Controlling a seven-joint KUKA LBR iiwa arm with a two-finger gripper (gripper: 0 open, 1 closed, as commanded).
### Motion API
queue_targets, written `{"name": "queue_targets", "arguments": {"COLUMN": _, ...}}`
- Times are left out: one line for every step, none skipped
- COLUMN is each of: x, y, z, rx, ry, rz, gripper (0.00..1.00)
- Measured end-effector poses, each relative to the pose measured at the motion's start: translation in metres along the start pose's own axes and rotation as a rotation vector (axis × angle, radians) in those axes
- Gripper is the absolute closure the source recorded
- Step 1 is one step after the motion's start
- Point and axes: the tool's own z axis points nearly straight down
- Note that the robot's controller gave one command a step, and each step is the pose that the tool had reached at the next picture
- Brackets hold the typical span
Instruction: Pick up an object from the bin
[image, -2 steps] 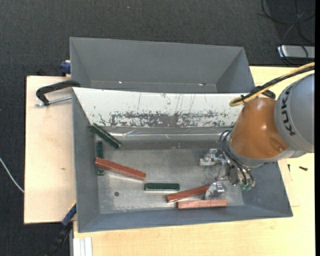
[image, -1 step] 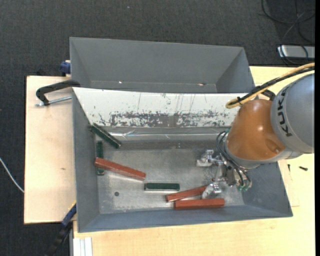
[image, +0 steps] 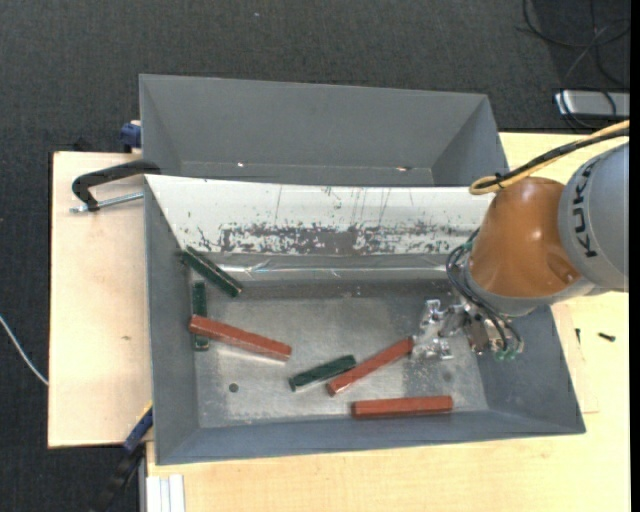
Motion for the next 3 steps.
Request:
{"name": "queue_targets", "arguments": {"x": -0.0013, "y": 0.0012, "z": 0.0028, "rx": 0.000, "ry": -0.010, "rz": 0.000, "gripper": 0.00}}
{"name": "queue_targets", "arguments": {"x": 0.0002, "y": 0.0003, "z": 0.0001, "rx": 0.000, "ry": 0.001, "rz": 0.000, "gripper": 1.00}}
{"name": "queue_targets", "arguments": {"x": -0.0013, "y": 0.0011, "z": 0.0027, "rx": 0.001, "ry": -0.010, "rz": 0.000, "gripper": 0.00}}
